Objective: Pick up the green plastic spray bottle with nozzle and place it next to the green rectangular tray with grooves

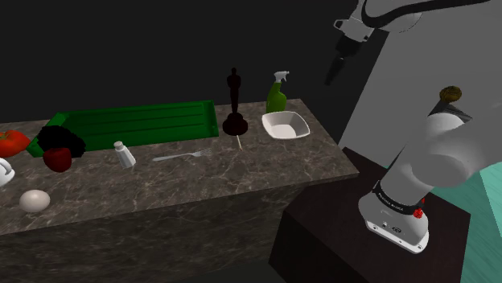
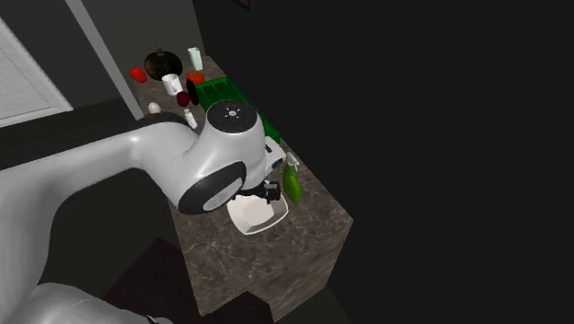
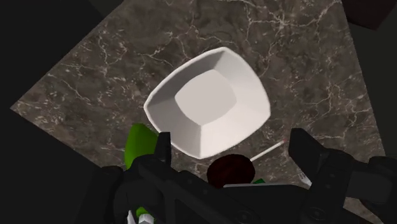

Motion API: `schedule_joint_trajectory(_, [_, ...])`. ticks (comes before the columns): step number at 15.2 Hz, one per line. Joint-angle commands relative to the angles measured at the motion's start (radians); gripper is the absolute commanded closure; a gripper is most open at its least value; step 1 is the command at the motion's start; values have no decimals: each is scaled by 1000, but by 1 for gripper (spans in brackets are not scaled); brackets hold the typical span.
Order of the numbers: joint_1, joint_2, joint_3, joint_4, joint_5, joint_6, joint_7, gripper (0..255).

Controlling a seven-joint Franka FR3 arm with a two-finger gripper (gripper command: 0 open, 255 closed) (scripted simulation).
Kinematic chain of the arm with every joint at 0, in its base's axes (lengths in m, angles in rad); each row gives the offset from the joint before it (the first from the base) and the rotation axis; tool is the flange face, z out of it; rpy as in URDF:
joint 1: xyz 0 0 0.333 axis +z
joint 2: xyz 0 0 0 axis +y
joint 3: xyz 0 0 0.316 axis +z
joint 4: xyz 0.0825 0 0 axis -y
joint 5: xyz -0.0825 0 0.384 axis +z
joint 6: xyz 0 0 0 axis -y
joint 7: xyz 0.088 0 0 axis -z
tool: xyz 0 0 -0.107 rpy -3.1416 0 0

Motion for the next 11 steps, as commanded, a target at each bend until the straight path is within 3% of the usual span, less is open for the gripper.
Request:
schedule_joint_trajectory(1, [46, 64, -73, 21, 28, 60, -115, 0])
schedule_joint_trajectory(4, [138, 178, -195, 66, 108, 138, -298, 0])
schedule_joint_trajectory(7, [257, 313, -332, 133, 242, 187, -511, 0])
schedule_joint_trajectory(9, [345, 425, -430, 192, 377, 193, -679, 0])
schedule_joint_trajectory(11, [414, 572, -517, 265, 561, 160, -873, 0])
